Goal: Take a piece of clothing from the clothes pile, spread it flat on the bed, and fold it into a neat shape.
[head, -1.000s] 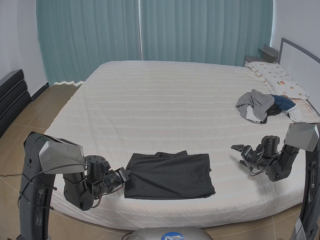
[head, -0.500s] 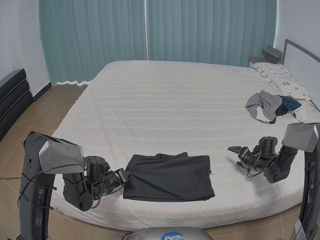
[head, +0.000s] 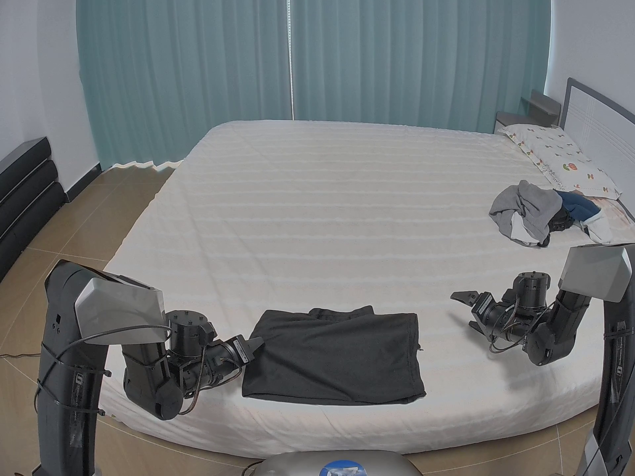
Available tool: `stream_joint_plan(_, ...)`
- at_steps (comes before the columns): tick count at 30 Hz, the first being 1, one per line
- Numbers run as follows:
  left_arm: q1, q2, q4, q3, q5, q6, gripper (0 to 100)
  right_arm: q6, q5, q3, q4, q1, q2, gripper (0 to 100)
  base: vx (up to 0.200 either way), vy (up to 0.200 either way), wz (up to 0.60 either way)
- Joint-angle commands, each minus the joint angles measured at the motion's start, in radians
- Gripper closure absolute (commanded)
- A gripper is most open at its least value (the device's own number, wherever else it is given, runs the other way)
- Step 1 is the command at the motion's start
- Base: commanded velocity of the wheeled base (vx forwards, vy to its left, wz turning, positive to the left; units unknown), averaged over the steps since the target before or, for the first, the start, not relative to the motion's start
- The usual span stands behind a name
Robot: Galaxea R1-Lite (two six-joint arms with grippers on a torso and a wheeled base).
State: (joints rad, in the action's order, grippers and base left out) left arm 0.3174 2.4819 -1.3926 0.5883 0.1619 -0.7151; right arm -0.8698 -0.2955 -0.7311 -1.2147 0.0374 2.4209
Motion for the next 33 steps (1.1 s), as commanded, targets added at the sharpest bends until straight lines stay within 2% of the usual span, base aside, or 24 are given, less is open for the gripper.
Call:
stream_joint_plan(1, 0.000, -0.001, 0.000, -0.005, 0.001, 0.000, 0, 0.000, -0.001, 0.001, 0.000, 0.001, 0.001, 0, 0.000, 0.000, 0.00)
stream_joint_plan(6, 0.000, -0.003, 0.000, -0.004, -0.001, -0.004, 0, 0.000, -0.001, 0.002, 0.000, 0.001, 0.001, 0, 0.000, 0.000, 0.00)
stream_joint_plan(11, -0.001, -0.021, 0.000, -0.010, -0.016, -0.060, 0, 0.000, -0.001, 0.002, -0.002, 0.001, 0.000, 0, 0.000, 0.000, 0.00)
stream_joint_plan(16, -0.012, -0.047, 0.001, -0.068, -0.025, -0.064, 0, 0.000, -0.001, 0.004, -0.002, -0.001, -0.003, 0, 0.000, 0.000, 0.00)
stream_joint_plan(19, -0.044, -0.113, 0.010, -0.097, -0.051, -0.060, 0, -0.002, -0.001, 0.015, -0.003, -0.001, -0.019, 0, 0.000, 0.000, 0.00)
stream_joint_plan(26, -0.138, -0.264, 0.047, -0.099, -0.053, -0.038, 0, -0.002, 0.001, 0.033, -0.014, -0.001, -0.048, 0, 0.000, 0.000, 0.00)
stream_joint_plan(29, -0.175, -0.308, 0.038, -0.094, -0.064, -0.009, 0, 0.000, 0.030, 0.050, -0.042, -0.001, -0.066, 0, 0.000, 0.000, 0.00)
stream_joint_plan(33, -0.209, -0.403, 0.030, -0.073, -0.159, 0.014, 0, 0.003, 0.104, 0.088, -0.098, 0.015, -0.098, 0, 0.000, 0.000, 0.00)
